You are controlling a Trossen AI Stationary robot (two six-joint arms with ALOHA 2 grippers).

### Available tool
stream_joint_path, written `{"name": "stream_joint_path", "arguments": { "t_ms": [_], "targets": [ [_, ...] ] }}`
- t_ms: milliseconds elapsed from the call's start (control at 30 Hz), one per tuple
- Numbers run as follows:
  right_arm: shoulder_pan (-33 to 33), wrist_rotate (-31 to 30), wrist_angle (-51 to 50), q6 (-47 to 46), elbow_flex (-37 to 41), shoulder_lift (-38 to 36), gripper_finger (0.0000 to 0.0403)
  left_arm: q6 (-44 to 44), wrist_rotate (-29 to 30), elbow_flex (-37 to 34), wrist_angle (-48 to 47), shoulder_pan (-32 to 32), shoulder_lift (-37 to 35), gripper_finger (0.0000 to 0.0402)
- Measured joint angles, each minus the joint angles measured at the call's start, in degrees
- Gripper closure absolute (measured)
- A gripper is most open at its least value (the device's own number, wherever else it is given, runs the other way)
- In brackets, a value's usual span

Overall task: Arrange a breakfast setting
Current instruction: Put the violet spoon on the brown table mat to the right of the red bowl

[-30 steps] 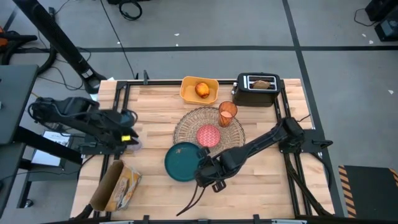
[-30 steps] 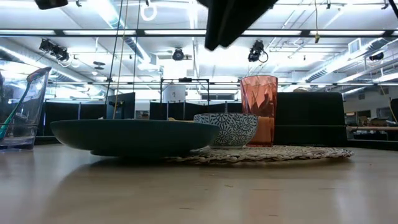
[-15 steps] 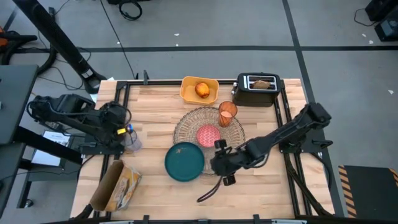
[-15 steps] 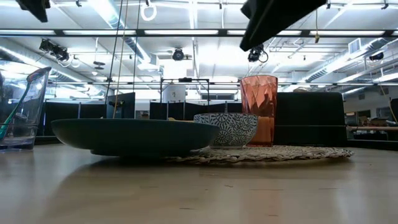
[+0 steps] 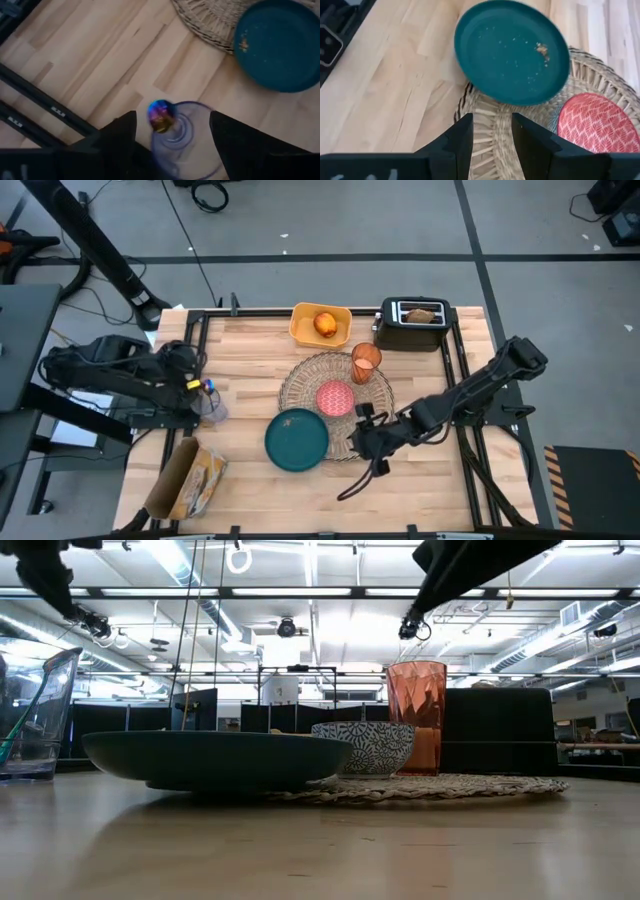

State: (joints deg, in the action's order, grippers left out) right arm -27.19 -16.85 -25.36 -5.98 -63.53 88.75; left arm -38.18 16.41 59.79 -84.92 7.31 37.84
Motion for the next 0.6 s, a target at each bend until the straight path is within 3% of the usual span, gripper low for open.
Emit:
{"name": "stream_joint_path", "arguments": {
  "t_ms": [300,600],
  "targets": [
    [-1.24,0.00,1.58,0.55,0.00,0.02,0.0261,10.48,-2.59,-7.67,4.26,-3.57,-10.01,0.0162],
    [-1.19,-0.04,10.55,0.42,0.00,0.02,0.0261,17.28,-3.92,-15.35,8.84,-3.78,-18.39,0.0166]
  ]
}}
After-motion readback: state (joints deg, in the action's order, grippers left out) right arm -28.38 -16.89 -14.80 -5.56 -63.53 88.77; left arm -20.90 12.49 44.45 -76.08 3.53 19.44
